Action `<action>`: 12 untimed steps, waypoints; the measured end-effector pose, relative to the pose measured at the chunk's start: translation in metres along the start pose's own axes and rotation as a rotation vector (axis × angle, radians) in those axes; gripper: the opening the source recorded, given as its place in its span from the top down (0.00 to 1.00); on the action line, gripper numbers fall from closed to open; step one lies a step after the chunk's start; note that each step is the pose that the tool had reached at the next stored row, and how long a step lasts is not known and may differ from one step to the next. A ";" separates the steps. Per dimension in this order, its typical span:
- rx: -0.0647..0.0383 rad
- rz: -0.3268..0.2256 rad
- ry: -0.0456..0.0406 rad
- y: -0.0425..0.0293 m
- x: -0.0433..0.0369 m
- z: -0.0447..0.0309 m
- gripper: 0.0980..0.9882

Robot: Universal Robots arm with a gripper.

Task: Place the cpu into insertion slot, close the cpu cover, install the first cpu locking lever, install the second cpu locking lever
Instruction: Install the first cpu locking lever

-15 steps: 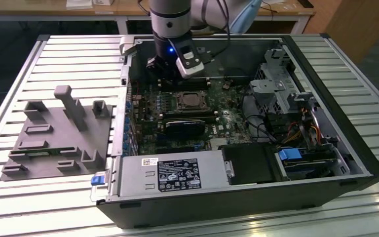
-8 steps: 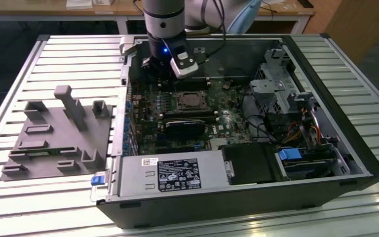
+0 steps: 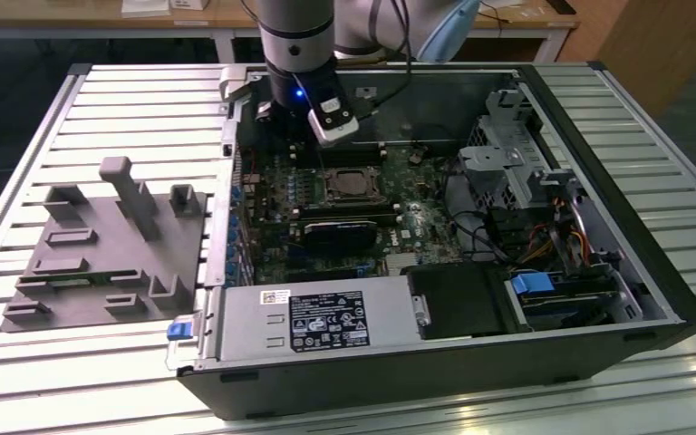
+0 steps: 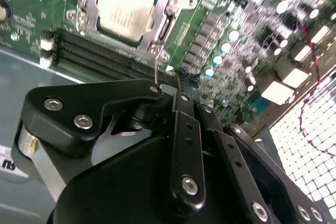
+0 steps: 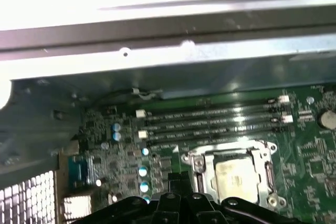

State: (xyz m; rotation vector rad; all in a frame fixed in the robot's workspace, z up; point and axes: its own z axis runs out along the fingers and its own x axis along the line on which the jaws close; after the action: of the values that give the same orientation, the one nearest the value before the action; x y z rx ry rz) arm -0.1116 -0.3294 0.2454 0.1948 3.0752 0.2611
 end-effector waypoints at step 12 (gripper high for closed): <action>-0.114 0.006 0.0139 -0.0005 0.0040 -0.0001 1.00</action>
State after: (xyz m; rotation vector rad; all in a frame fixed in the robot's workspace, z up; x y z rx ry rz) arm -0.1157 -0.3294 0.2452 0.1984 3.0621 0.4380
